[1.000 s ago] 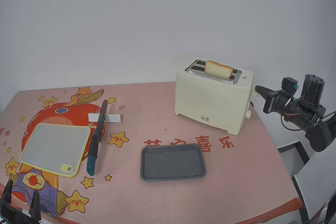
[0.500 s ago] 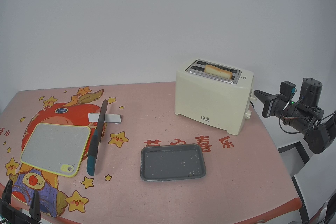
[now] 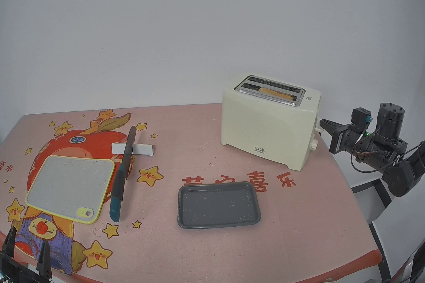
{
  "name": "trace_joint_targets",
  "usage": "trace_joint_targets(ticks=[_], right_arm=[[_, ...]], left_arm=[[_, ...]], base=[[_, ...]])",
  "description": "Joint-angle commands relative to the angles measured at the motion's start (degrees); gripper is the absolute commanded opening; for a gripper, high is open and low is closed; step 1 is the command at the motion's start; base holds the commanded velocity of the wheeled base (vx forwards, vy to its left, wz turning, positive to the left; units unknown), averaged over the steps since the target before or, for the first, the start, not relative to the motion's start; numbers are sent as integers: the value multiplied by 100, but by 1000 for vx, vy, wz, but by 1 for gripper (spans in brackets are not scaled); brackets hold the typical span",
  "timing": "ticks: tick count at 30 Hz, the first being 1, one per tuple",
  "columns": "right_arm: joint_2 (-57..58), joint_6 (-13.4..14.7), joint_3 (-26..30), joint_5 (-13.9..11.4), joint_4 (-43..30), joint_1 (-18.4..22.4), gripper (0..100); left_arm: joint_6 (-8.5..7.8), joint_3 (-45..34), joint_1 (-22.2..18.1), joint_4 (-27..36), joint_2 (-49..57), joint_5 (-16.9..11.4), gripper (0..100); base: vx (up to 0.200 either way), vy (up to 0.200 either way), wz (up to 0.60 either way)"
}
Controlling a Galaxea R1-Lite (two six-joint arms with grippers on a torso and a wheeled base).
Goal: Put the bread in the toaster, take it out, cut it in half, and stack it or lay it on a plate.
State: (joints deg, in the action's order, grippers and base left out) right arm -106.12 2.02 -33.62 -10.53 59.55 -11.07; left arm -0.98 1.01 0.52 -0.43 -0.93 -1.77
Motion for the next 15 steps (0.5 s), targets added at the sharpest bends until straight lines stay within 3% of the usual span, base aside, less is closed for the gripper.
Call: trace_joint_targets(ticks=[1, 15], right_arm=[[-76, 0, 40, -1, -14, -1, 0], [-137, -44, 49, 7, -5, -1, 0]], left_arm=[[1, -101, 0, -1, 93, 1, 100], [1, -101, 0, -1, 93, 1, 100]], base=[[0, 0, 0], [0, 0, 0]])
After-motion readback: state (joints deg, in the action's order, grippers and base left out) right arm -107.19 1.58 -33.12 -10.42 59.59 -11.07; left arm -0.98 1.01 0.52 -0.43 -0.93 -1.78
